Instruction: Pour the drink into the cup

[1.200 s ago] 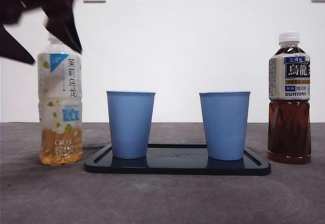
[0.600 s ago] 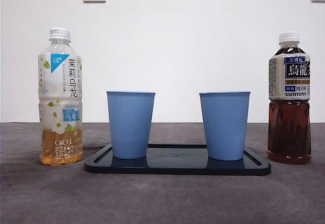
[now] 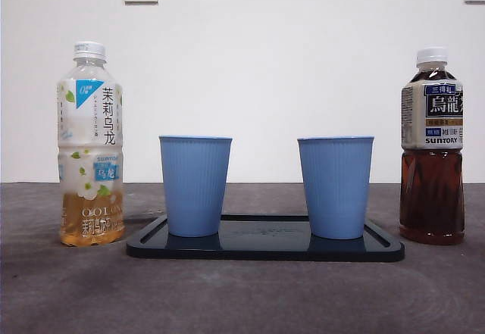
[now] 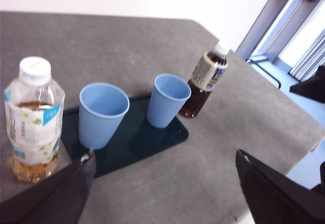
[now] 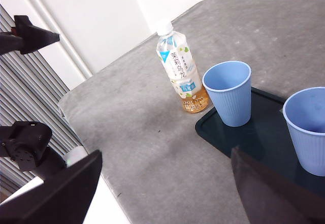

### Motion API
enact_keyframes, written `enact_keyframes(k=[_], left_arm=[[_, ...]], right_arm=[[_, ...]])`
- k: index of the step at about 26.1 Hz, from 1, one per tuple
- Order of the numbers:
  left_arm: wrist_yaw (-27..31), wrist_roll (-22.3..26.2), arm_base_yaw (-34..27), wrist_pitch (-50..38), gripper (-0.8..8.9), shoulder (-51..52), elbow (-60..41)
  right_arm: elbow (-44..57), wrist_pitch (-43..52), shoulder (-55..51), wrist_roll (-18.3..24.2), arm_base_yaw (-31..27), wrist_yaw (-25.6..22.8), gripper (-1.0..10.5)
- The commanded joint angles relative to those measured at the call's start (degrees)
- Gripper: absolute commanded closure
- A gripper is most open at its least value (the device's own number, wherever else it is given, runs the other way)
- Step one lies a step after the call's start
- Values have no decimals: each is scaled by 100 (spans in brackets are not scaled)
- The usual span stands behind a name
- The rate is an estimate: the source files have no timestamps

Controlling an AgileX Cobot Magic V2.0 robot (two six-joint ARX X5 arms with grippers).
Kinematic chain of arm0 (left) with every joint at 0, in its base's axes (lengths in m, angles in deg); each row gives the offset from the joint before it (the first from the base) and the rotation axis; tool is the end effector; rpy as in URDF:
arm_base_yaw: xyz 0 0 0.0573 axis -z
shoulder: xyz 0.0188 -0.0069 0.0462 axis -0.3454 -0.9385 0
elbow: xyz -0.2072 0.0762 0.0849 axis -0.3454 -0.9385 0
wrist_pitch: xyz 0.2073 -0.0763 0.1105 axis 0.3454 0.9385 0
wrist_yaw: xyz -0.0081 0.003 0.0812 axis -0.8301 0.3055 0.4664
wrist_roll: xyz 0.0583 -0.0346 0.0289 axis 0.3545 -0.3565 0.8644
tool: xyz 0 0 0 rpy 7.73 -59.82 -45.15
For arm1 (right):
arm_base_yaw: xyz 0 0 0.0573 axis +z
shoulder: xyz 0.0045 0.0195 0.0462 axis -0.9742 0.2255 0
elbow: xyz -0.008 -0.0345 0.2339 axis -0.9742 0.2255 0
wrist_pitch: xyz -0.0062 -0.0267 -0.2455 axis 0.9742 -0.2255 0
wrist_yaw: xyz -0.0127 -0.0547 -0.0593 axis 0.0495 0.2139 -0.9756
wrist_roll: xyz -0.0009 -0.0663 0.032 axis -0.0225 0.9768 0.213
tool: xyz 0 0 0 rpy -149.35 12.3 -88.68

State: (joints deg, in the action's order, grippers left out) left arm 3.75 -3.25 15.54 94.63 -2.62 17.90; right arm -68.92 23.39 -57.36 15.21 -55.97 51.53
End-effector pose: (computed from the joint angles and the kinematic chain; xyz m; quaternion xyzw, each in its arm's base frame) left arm 0.0817 -0.0695 0.3263 -0.1040 0.1997 -0.3461 0.9108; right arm 0.1055 0.0783 0.2886 0.1144 0.2027 0.4638 0.8548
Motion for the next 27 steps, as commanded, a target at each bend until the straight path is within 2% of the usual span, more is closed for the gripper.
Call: enact_keyframes(k=[1,2,3,4,23,25,27], left_arm=[[-17,262,37,17,558,-33,66],[-17,389,37,46,728,-33,66],[-17,466,37,55,813,-33,66],[-15,479,37,44,789,-33,66],[-11,452,-15,-57,794,-17,-2],[-37,457,-273,-350,794,-13,-225],[-37,472,-651,-1132,794,35,-726]], right_arm=[[-63,44,17,-55,26,7,591],[-63,42,17,-57,26,-2,764],[-63,44,17,-15,26,-4,966],[-63,59,17,90,26,-13,922],[-63,90,15,79,26,-2,930],[-63,90,15,79,26,-2,930],[-63,90,15,79,26,-2,930]])
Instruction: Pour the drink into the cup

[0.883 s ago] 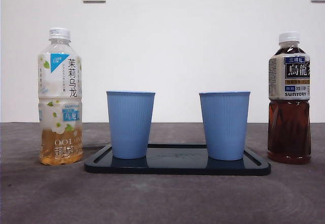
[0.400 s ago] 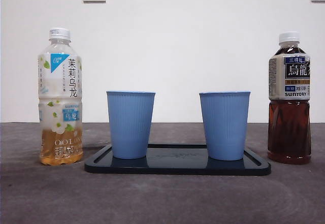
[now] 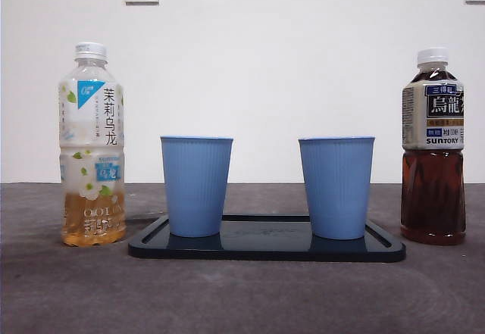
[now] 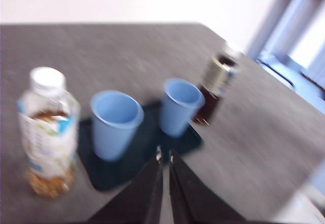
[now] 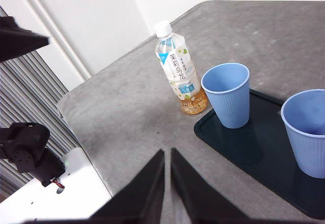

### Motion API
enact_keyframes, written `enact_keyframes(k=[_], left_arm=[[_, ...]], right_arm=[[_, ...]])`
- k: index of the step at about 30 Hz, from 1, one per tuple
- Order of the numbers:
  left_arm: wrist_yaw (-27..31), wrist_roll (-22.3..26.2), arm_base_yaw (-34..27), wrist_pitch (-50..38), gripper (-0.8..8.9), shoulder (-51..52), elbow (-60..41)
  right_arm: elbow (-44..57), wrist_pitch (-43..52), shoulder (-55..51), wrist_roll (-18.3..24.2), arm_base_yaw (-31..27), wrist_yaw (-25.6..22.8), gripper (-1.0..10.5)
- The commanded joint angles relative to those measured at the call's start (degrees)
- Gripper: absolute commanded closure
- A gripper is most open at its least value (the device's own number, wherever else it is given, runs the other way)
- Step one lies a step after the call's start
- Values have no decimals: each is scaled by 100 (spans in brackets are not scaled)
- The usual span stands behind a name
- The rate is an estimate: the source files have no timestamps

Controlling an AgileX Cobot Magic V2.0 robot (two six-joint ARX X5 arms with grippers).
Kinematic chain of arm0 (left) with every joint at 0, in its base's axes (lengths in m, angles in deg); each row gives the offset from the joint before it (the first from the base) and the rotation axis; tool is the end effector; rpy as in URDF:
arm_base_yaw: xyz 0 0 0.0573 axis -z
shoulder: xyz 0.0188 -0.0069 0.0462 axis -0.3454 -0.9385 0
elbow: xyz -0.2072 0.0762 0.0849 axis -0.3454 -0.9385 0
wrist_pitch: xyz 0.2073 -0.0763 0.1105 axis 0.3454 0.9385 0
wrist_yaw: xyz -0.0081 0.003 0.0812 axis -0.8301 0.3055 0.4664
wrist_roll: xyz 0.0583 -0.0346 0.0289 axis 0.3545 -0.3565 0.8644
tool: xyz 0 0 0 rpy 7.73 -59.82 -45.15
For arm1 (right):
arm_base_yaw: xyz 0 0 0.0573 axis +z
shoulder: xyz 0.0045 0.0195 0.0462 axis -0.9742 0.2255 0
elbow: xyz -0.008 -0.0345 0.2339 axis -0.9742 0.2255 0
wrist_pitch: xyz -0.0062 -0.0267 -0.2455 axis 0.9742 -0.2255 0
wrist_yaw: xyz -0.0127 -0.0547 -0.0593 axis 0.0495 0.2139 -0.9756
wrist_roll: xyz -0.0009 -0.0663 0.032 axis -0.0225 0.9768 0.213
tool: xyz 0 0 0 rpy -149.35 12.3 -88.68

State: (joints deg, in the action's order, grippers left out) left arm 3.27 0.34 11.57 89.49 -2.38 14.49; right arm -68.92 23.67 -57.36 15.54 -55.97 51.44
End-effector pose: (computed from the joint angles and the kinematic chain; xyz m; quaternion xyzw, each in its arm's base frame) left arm 0.0942 -0.0691 0.3191 -0.0860 0.1701 -0.3270 0.9256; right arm 0.1057 0.0783 0.2891 0.1116 0.1990 0.4642 0.8559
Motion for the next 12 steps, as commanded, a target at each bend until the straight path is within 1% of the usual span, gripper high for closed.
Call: enact_keyframes(k=[1,2,3,6,9,10,12], left_arm=[[11,195,-437,-1014,794,55,-645],[13,413,-645,-1397,794,118,-933],[13,752,-929,-1818,794,227,-1331],[11,1482,-1624,-2485,794,599,-2358],[13,1502,-2107,-2942,794,1008,-3292],[39,1506,-2186,-3047,794,1130,-3521],[343,1460,-2304,-3261,794,1373,-3978]], right_arm=[[-63,61,15,46,26,7,930],[-63,63,15,46,26,7,930],[-63,61,15,46,26,7,930],[-63,61,15,46,26,7,930],[-63,61,15,46,26,7,930],[-63,63,15,46,26,7,930],[-63,61,15,46,26,7,930]])
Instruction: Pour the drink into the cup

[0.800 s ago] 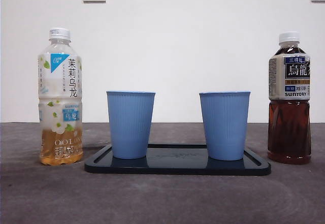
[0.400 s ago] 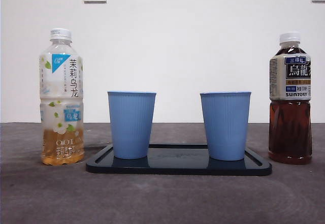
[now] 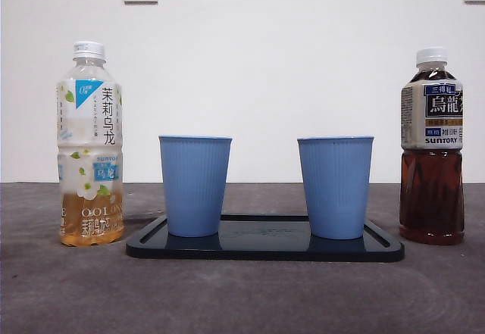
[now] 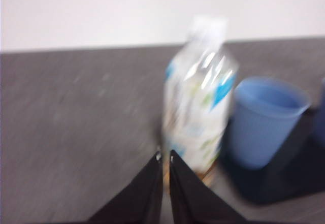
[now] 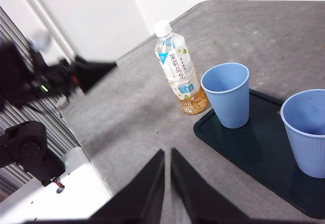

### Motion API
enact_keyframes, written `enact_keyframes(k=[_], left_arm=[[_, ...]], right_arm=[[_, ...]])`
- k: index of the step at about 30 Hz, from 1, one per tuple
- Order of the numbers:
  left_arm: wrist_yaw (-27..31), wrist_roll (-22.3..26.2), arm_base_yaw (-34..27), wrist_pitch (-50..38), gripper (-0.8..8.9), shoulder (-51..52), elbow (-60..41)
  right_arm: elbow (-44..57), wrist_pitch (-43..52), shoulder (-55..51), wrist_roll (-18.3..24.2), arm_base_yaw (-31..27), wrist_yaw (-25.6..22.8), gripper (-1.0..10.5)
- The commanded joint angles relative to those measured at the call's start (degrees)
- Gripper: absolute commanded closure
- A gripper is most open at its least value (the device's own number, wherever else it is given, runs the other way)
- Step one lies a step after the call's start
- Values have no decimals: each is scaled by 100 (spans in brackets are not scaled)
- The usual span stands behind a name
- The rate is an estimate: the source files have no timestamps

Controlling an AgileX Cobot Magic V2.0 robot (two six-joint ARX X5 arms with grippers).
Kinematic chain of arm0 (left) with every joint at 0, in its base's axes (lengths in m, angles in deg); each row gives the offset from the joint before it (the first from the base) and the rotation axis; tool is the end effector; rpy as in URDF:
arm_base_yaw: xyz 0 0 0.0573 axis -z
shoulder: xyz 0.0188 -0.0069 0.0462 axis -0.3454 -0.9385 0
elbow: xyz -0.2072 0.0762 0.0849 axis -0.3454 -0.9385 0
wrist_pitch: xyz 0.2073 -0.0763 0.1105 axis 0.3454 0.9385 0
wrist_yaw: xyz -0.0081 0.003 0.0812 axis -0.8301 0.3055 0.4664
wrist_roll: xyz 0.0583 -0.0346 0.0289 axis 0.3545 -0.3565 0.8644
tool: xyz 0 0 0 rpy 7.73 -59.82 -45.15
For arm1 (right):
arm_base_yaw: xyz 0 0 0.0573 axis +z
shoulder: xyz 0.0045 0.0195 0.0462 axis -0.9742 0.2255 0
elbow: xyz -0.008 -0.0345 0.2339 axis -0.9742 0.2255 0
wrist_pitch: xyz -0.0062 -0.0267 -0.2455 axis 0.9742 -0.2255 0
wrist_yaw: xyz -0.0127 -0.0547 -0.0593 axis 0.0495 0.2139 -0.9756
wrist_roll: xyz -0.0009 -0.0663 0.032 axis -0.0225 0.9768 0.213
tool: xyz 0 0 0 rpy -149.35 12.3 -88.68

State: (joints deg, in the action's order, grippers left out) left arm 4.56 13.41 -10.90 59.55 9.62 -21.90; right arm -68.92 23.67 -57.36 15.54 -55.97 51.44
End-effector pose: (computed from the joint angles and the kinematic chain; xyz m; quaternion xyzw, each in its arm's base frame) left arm 0.1478 -0.0321 0.1904 -0.0054 0.0849 -0.1466 0.9855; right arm 0.1057 0.0783 0.2891 0.1116 0.1990 0.4642 0.8559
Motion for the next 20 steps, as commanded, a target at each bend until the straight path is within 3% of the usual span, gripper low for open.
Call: enact_keyframes(k=[1,5,13,20], left_arm=[[334,105,-92,-352,794,260,-498],[601,-133,-269,-520,794,647,-1019],[651,-11,-675,-284,794,1130,-1097],[651,-11,-682,-389,794,1123,-1097]], right_arm=[[-63,61,15,46,26,11,930],[-63,63,15,46,26,7,930],[-63,61,15,46,26,7,930],[-63,63,15,46,26,7,931]])
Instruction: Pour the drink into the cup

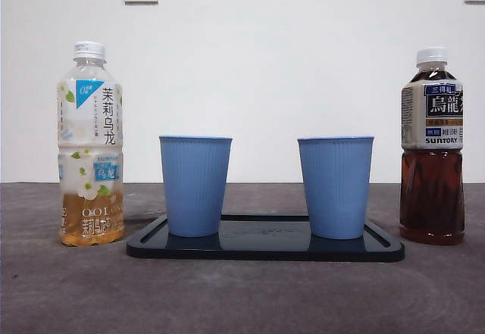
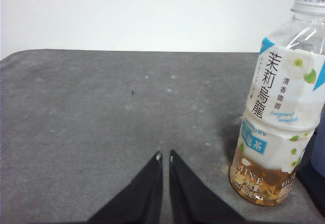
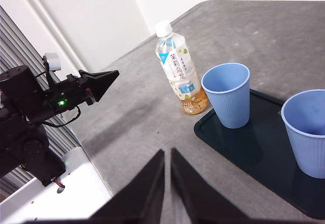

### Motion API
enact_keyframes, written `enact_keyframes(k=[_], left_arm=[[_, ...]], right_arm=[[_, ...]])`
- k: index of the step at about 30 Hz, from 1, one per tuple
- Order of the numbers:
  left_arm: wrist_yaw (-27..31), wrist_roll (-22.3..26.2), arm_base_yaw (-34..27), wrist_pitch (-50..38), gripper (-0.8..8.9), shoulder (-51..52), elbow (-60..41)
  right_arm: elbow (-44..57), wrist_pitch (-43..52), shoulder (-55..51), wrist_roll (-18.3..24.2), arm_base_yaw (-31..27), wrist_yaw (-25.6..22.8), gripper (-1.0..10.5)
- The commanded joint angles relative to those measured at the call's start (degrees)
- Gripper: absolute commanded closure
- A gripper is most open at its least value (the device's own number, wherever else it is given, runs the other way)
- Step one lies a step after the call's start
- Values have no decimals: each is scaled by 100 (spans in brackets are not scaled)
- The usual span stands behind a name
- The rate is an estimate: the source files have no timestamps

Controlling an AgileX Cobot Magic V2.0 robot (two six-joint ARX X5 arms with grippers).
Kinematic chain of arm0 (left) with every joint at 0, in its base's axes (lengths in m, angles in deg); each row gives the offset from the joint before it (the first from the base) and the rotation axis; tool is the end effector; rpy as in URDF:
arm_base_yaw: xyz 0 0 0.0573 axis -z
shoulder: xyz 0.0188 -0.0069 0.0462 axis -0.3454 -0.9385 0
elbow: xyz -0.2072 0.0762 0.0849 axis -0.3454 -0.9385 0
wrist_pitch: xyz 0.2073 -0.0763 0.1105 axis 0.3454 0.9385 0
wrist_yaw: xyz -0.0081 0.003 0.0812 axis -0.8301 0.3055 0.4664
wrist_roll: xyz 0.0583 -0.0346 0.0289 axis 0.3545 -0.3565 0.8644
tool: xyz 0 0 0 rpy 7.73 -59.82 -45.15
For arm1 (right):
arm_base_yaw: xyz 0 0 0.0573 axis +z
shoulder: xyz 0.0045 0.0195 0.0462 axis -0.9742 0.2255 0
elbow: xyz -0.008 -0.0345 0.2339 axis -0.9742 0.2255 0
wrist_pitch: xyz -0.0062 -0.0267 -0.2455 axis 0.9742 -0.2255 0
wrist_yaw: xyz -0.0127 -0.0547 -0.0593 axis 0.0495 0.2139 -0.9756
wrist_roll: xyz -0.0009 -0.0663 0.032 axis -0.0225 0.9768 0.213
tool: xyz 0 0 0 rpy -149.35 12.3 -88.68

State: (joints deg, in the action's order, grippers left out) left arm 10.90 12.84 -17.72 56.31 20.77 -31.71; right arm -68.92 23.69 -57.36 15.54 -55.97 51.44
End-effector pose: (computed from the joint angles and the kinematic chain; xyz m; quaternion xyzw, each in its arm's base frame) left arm 0.1464 -0.0078 0.1601 -0.0112 0.0444 -0.0328 0.9984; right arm 0.1057 0.0783 0.2891 0.1115 0.1988 0.4642 0.8559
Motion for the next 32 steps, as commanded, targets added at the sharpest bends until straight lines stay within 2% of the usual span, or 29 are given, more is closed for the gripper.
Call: enact_keyframes(k=[1,12,16,20,22,25,32], left_arm=[[15,46,0,-63,794,9,-116],[17,46,0,-66,794,9,-116],[17,46,0,-63,794,9,-116],[17,46,0,-63,794,9,-116],[17,46,0,-63,794,9,-116],[15,46,0,-66,794,9,-116],[17,46,0,-63,794,9,-116]], right_arm=[[-63,59,15,46,26,7,930],[-59,81,4,92,24,-22,932],[98,94,-232,953,-387,-1565,932],[761,262,-758,1248,-920,-2684,932],[1338,654,-1080,1484,-1239,-3058,932],[2221,1357,-1486,1729,-1650,-3163,932],[3799,2693,-2199,1740,-2157,-3165,932]])
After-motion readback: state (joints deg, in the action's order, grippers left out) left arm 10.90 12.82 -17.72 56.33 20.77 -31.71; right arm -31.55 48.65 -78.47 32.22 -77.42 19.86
